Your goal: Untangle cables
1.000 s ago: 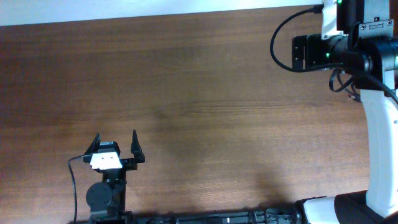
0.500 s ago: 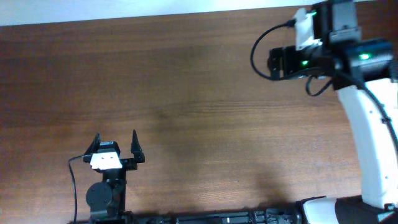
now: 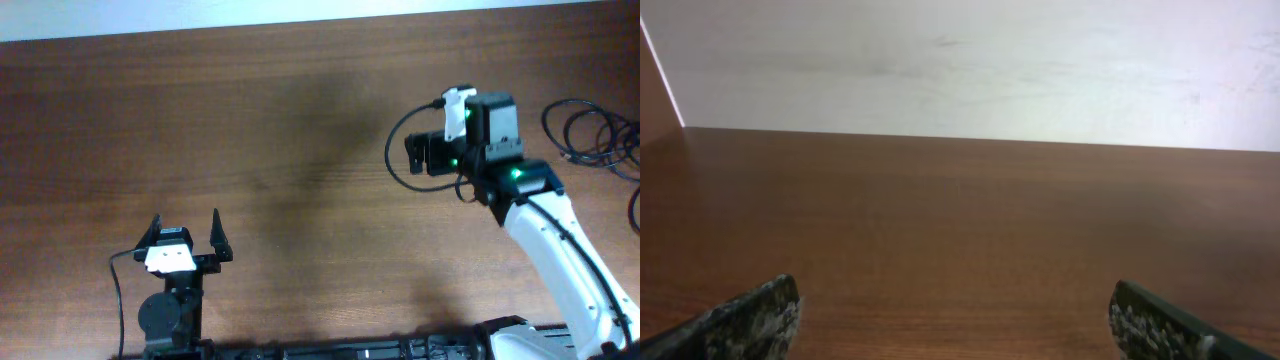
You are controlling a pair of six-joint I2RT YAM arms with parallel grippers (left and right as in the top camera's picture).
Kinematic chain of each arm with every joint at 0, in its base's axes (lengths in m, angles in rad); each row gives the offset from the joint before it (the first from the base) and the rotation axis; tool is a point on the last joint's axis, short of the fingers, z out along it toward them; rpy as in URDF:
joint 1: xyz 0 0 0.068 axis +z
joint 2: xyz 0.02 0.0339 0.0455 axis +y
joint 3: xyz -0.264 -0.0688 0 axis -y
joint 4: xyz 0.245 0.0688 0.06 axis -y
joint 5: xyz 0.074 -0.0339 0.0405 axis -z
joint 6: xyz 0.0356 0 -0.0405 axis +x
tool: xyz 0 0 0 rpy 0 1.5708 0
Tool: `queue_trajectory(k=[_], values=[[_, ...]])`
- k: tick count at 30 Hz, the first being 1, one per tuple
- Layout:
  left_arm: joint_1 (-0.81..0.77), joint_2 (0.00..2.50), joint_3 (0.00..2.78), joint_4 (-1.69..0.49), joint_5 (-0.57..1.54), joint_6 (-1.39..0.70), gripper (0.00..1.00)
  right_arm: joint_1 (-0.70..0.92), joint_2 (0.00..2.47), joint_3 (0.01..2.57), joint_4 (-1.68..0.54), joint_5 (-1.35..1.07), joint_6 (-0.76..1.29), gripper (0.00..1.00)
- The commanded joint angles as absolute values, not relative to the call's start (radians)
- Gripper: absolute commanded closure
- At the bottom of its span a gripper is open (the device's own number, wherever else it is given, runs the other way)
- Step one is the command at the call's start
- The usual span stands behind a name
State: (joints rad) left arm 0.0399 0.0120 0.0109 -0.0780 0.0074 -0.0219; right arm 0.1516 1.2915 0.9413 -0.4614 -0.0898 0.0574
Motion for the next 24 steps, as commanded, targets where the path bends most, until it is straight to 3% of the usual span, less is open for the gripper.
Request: queue_trajectory(k=[1,15,24], values=[[0.044,0.005,0.009,-0.084,0.001,-0.010,0.01,0.157,1.207,0.801,-0.329,-0.104,0.068,0.01],[0.044,0.005,0.009,-0.084,0.001,-0.010,0.01,0.157,0.863,0.290,0.078,-0.094,0.067,0.01],[0.044,0.005,0.009,-0.084,0.001,-0.010,0.01,0.157,0.619,0.036,0.228,-0.094,0.067,0.01]])
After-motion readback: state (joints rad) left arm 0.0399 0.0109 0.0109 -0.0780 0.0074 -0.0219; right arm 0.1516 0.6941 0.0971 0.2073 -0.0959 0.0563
